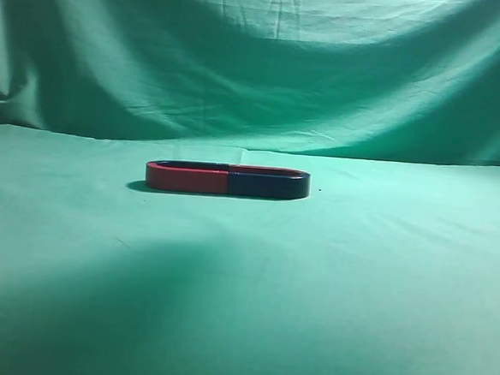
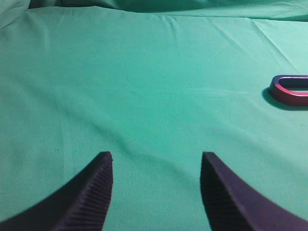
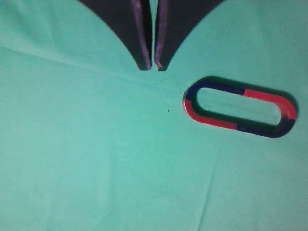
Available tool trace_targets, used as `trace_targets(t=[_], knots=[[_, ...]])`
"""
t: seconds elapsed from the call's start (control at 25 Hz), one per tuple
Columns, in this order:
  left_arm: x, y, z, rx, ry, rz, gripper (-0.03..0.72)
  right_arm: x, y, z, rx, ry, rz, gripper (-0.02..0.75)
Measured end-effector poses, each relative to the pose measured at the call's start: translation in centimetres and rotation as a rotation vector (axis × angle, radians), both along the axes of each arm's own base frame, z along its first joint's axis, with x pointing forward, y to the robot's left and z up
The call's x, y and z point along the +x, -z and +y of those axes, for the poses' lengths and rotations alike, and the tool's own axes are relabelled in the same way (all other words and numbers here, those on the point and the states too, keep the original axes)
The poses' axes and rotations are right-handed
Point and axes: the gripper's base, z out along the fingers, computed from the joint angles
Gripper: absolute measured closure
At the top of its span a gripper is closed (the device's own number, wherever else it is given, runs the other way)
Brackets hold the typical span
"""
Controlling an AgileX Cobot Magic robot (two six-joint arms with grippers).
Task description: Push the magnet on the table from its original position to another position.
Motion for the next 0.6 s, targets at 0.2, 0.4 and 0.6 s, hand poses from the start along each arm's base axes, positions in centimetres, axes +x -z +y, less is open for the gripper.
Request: trace_targets(t=[0.2, 0.4, 0.6], knots=[[0.0, 0.0, 0.0, 0.000, 0.000, 0.000, 0.316, -4.9, -4.5, -2.6, 0.031, 0.025, -0.097, 0.738], [0.0, 0.0, 0.0, 0.000, 0.000, 0.000, 0.316, -11.1, -6.0, -5.5, 0.068, 0.025, -0.178, 0.738], [0.0, 0.0, 0.0, 0.000, 0.000, 0.000, 0.316, -16.6, -6.1, -8.0, 0.119, 0.017, -0.291, 0.738]])
